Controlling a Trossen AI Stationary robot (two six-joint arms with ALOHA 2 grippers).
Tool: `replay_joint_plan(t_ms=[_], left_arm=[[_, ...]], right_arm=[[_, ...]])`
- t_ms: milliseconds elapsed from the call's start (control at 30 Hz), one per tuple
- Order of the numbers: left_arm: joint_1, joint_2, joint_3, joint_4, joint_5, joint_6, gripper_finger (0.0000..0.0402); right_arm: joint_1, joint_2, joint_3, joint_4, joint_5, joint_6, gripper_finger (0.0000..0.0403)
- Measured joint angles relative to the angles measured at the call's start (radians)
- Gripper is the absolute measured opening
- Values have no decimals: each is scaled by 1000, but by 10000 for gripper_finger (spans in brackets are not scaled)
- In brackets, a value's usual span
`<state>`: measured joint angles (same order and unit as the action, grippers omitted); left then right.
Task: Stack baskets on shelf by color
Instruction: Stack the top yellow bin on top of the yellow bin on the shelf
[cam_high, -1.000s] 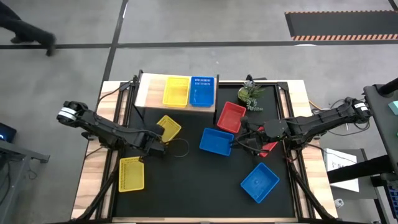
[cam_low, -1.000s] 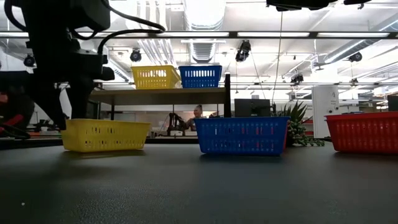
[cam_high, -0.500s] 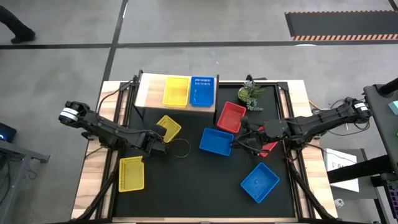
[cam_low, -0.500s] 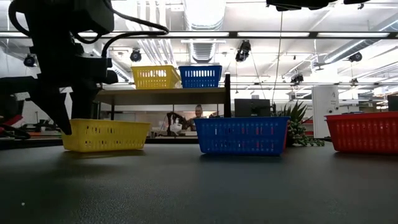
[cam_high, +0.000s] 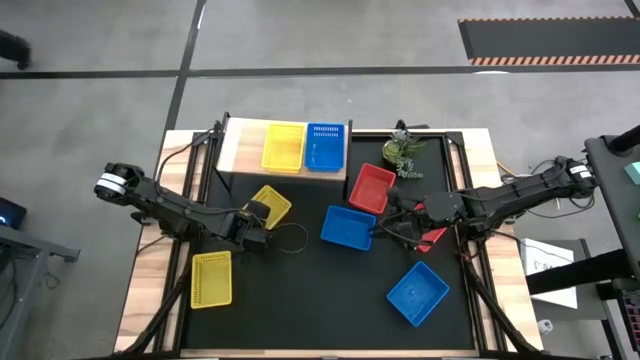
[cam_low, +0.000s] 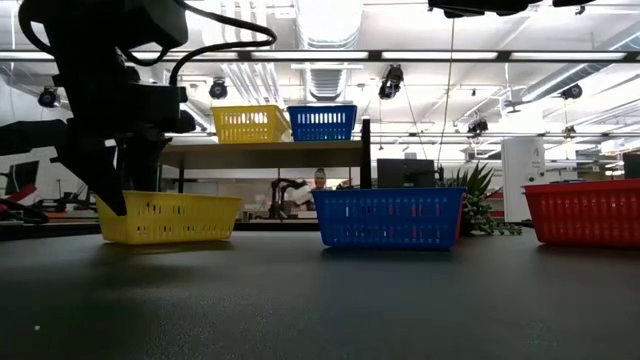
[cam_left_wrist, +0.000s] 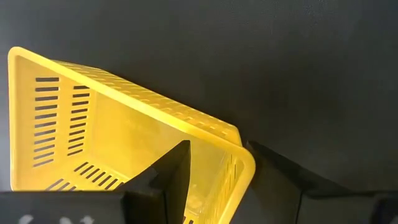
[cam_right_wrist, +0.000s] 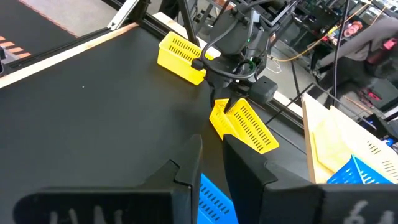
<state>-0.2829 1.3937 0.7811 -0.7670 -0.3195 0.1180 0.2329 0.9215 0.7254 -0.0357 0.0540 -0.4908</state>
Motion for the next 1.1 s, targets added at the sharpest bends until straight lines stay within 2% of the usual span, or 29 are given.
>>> replay_joint_plan(t_ms=[300, 700, 900, 1100], left_arm=[[0, 0, 0, 0, 0, -2, 132], [0, 0, 2, 2, 1, -4, 8], [-1, 0, 11, 59, 6, -8, 2], [-3, 0, 85, 61, 7, -51, 1]], right_arm=[[0, 0, 0, 0, 0, 0, 58], [0, 0, 0, 0, 0, -1, 58], [0, 0, 0, 0, 0, -1, 58], [0, 0, 0, 0, 0, 0, 58]])
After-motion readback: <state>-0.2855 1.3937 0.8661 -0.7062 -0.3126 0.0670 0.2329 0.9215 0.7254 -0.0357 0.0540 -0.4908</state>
